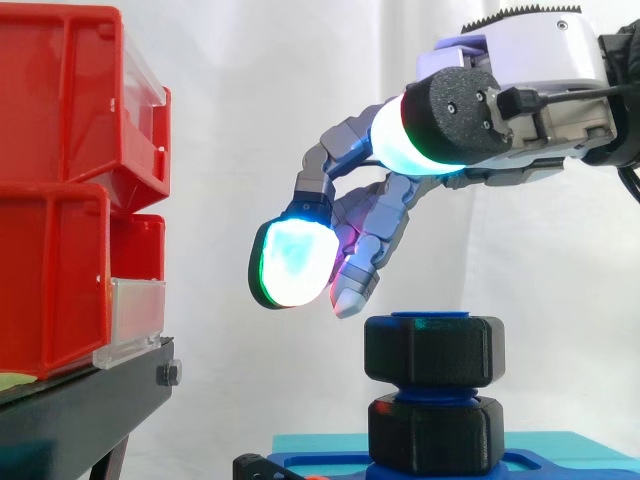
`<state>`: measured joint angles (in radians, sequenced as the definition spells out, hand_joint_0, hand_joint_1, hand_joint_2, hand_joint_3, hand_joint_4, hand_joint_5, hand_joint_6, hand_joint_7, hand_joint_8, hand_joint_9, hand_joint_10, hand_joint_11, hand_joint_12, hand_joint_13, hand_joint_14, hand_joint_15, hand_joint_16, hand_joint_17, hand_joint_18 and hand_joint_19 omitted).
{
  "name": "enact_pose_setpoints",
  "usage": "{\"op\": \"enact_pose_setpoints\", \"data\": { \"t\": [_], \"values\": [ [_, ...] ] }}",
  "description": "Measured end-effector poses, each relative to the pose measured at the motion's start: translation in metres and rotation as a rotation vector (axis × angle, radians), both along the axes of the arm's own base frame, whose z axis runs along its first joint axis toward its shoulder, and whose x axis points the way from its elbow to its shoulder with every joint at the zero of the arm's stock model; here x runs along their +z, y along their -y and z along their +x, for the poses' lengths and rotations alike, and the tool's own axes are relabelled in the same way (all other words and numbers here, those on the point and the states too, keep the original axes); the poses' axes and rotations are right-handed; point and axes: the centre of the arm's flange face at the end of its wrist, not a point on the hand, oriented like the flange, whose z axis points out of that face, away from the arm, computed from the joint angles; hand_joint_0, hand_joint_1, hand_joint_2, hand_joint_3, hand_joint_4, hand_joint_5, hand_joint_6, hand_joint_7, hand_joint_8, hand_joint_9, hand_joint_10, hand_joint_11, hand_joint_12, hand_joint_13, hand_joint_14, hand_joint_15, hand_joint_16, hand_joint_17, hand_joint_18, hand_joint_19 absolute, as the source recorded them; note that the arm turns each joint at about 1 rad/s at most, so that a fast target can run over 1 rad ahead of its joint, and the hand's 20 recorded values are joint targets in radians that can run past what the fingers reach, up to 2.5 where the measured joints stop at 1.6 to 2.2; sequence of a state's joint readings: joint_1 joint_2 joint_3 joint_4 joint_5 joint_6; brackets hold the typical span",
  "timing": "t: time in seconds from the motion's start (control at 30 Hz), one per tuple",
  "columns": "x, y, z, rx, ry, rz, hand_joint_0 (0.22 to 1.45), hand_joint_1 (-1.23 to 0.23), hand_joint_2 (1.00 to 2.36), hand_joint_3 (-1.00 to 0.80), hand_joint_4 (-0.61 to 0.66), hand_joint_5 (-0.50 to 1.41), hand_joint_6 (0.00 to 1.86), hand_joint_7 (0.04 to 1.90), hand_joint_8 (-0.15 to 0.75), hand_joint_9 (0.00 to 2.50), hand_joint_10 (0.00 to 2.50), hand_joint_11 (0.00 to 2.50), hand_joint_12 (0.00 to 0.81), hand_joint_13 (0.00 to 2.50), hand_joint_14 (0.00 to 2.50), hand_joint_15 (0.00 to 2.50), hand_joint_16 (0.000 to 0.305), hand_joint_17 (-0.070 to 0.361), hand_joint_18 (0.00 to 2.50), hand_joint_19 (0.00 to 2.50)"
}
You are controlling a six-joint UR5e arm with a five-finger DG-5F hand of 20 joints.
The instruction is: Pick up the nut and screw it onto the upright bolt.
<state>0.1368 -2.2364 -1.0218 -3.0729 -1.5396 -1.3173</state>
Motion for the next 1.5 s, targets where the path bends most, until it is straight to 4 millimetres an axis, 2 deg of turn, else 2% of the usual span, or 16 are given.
{"op": "enact_pose_setpoints", "data": {
  "t": [0.27,0.67,0.9,1.2,1.37,1.5],
  "values": [
    [-0.003,-0.009,-0.001,0.009,-0.011,0.002,0.51,-0.17,1.0,-0.5,0.21,-0.11,0.5,0.78,0.271,0.88,0.0,0.0,0.278,0.62,0.0,0.0,0.03,0.067,0.35,0.02],
    [-0.022,-0.016,-0.007,0.02,-0.043,-0.001,0.51,-0.17,1.0,-0.5,0.23,-0.1,0.5,0.81,0.269,0.89,0.0,0.0,0.276,0.62,0.0,0.0,0.029,0.066,0.34,0.02],
    [-0.022,-0.01,-0.007,0.016,-0.045,0.0,0.52,-0.18,1.0,-0.5,0.26,-0.07,0.5,0.97,0.278,0.92,0.0,0.0,0.27,0.65,0.0,0.0,0.028,0.063,0.37,0.03],
    [-0.015,-0.002,-0.007,0.009,-0.05,-0.002,0.53,-0.2,1.0,-0.5,0.21,-0.03,0.5,1.26,0.281,0.99,0.0,0.0,0.26,0.71,0.0,0.0,0.025,0.057,0.43,0.05],
    [-0.015,0.001,-0.008,0.008,-0.06,-0.003,0.54,-0.22,1.0,-0.5,0.17,-0.01,0.5,1.36,0.286,1.03,0.0,0.0,0.247,0.73,0.0,0.0,0.024,0.054,0.45,0.05],
    [-0.015,0.002,-0.008,0.007,-0.063,-0.004,0.54,-0.23,1.0,-0.5,0.16,0.01,0.5,1.36,0.279,1.09,0.0,0.0,0.237,0.77,0.0,0.0,0.022,0.051,0.49,0.05]
  ]
}}
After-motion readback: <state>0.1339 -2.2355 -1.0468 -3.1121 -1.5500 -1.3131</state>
